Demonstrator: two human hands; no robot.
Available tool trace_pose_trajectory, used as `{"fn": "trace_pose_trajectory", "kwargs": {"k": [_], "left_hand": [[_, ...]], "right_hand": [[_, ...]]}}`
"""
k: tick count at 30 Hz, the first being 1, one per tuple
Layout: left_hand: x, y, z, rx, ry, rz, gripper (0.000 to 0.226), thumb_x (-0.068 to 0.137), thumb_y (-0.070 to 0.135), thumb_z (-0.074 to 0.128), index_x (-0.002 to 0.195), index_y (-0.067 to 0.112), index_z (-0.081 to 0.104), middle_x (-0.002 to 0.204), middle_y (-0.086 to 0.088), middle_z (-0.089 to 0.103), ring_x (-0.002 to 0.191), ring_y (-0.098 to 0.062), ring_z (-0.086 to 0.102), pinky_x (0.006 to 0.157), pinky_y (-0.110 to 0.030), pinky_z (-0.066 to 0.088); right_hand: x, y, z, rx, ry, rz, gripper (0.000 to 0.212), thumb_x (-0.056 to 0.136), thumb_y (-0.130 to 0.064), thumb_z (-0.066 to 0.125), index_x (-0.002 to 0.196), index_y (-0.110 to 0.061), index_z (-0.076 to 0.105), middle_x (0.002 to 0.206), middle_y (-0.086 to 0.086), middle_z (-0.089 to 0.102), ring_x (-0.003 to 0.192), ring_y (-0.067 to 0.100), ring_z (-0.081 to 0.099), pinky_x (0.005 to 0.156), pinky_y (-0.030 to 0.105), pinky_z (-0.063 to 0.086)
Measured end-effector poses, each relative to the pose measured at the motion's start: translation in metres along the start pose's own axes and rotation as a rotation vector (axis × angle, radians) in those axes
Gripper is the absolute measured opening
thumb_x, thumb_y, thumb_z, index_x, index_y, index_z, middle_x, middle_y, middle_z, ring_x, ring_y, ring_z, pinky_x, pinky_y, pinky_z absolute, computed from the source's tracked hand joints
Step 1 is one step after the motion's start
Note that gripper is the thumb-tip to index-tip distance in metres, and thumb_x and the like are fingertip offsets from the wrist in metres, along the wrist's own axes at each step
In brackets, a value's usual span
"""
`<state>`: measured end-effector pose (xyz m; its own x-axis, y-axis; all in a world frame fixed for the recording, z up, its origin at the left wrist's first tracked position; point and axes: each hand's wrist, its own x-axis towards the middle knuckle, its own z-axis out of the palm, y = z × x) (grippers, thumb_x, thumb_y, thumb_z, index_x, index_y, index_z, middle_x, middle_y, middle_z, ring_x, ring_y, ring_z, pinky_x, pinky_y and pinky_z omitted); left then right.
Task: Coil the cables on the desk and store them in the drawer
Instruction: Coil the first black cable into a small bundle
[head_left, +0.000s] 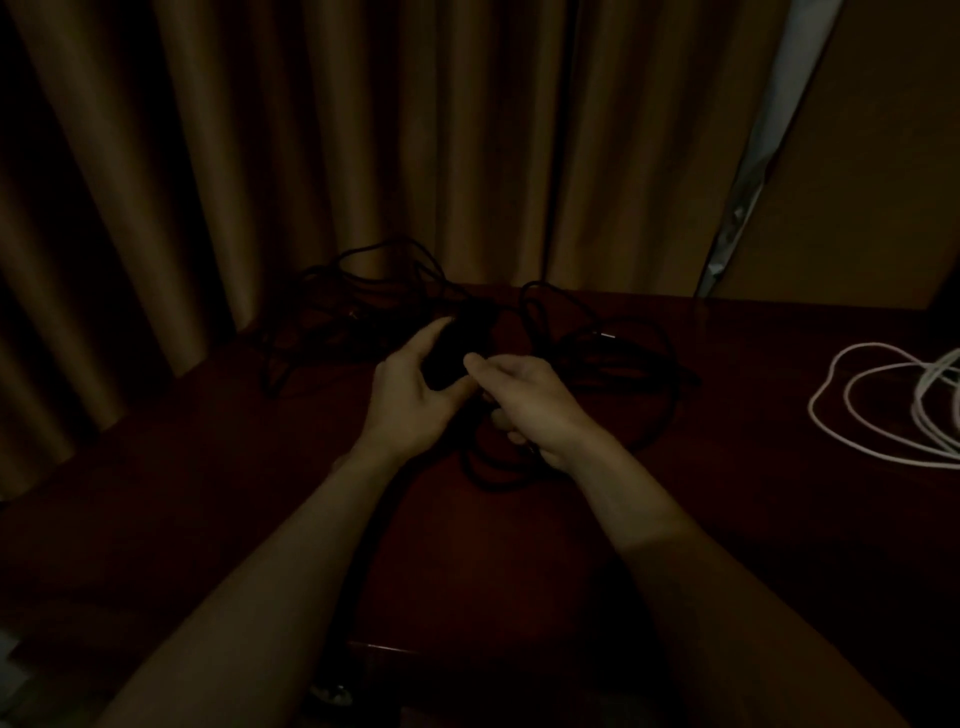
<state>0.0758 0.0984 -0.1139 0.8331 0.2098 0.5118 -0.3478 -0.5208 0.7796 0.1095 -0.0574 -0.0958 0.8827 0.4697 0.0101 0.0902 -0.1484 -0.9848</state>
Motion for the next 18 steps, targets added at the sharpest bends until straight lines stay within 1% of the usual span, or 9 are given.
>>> {"fn": "trace_pose_trajectory", "kwargs": {"k": [2, 3, 5, 6, 9, 11, 12, 16, 18], "left_hand": [[-0.002, -0.002, 0.003, 0.093, 0.051, 0.082, 0.063, 0.088, 0.019, 0.082, 0.145, 0.017, 0.056, 0.134, 0.012, 0.064, 0.118, 0.014, 0.056, 0.097, -0.008, 0.046], [-0.003, -0.002, 0.005, 0.128, 0.059, 0.116, 0.062, 0.086, 0.013, 0.083, 0.143, 0.016, 0.057, 0.128, 0.011, 0.064, 0.113, 0.014, 0.058, 0.093, -0.008, 0.048], [-0.004, -0.001, 0.009, 0.185, 0.062, 0.165, 0.062, 0.085, 0.007, 0.083, 0.140, 0.017, 0.056, 0.124, 0.010, 0.065, 0.110, 0.004, 0.061, 0.093, -0.016, 0.053], [-0.004, 0.000, 0.010, 0.204, 0.063, 0.184, 0.062, 0.085, 0.007, 0.082, 0.140, 0.017, 0.056, 0.124, 0.009, 0.066, 0.111, 0.000, 0.062, 0.094, -0.021, 0.054], [-0.002, -0.003, 0.009, 0.205, 0.011, 0.168, 0.066, 0.088, 0.014, 0.081, 0.146, 0.021, 0.050, 0.131, 0.008, 0.063, 0.118, -0.006, 0.061, 0.098, -0.028, 0.054], [-0.003, 0.003, 0.006, 0.015, -0.116, 0.043, 0.069, 0.093, 0.014, 0.076, 0.151, 0.027, 0.042, 0.138, 0.012, 0.059, 0.125, -0.001, 0.058, 0.102, -0.022, 0.051], [-0.004, 0.006, 0.005, -0.098, -0.179, -0.016, 0.061, 0.096, 0.011, 0.072, 0.148, 0.026, 0.044, 0.135, 0.012, 0.060, 0.123, 0.002, 0.059, 0.101, -0.021, 0.051], [-0.002, 0.012, 0.001, -0.263, -0.271, -0.157, 0.016, 0.098, 0.012, 0.059, 0.108, 0.023, 0.059, 0.094, 0.010, 0.064, 0.084, 0.002, 0.063, 0.077, -0.022, 0.049], [0.001, 0.011, -0.002, -0.355, -0.295, -0.197, 0.011, 0.090, 0.027, 0.059, 0.101, 0.024, 0.061, 0.092, 0.010, 0.065, 0.087, -0.004, 0.063, 0.079, -0.026, 0.049]], "right_hand": [[-0.001, 0.000, 0.004, 0.035, 0.041, -0.047, 0.052, 0.101, -0.044, 0.063, 0.134, -0.004, 0.063, 0.074, -0.014, 0.060, 0.052, -0.006, 0.057, 0.045, 0.009, 0.043], [0.000, 0.000, 0.006, 0.063, 0.073, -0.084, 0.044, 0.098, -0.042, 0.067, 0.123, -0.005, 0.070, 0.073, -0.013, 0.068, 0.064, -0.006, 0.065, 0.058, 0.013, 0.054], [0.003, 0.004, 0.008, 0.084, 0.145, -0.132, 0.030, 0.093, -0.041, 0.074, 0.106, -0.014, 0.078, 0.090, -0.008, 0.079, 0.093, 0.005, 0.074, 0.091, 0.034, 0.061], [0.004, 0.005, 0.008, 0.081, 0.168, -0.137, 0.026, 0.092, -0.040, 0.076, 0.102, -0.016, 0.079, 0.096, -0.005, 0.080, 0.098, 0.010, 0.074, 0.098, 0.040, 0.059], [0.005, 0.006, 0.008, 0.059, 0.194, -0.142, 0.023, 0.095, -0.037, 0.074, 0.099, -0.015, 0.080, 0.097, -0.002, 0.080, 0.095, 0.012, 0.075, 0.095, 0.041, 0.060], [0.005, 0.006, 0.006, 0.032, 0.206, -0.177, 0.024, 0.098, -0.033, 0.071, 0.098, -0.010, 0.079, 0.097, 0.001, 0.079, 0.094, 0.012, 0.075, 0.093, 0.036, 0.061], [0.004, 0.006, 0.005, 0.041, 0.193, -0.204, 0.024, 0.099, -0.029, 0.070, 0.098, -0.007, 0.079, 0.097, 0.003, 0.079, 0.094, 0.012, 0.075, 0.090, 0.032, 0.061], [0.001, 0.005, 0.003, 0.125, 0.125, -0.241, 0.018, 0.100, -0.018, 0.068, 0.105, -0.004, 0.078, 0.099, 0.006, 0.079, 0.093, 0.014, 0.076, 0.078, 0.021, 0.058], [0.001, 0.005, 0.002, 0.120, 0.133, -0.242, 0.019, 0.100, -0.018, 0.067, 0.104, -0.004, 0.079, 0.098, 0.007, 0.079, 0.091, 0.016, 0.076, 0.074, 0.021, 0.059]]}}
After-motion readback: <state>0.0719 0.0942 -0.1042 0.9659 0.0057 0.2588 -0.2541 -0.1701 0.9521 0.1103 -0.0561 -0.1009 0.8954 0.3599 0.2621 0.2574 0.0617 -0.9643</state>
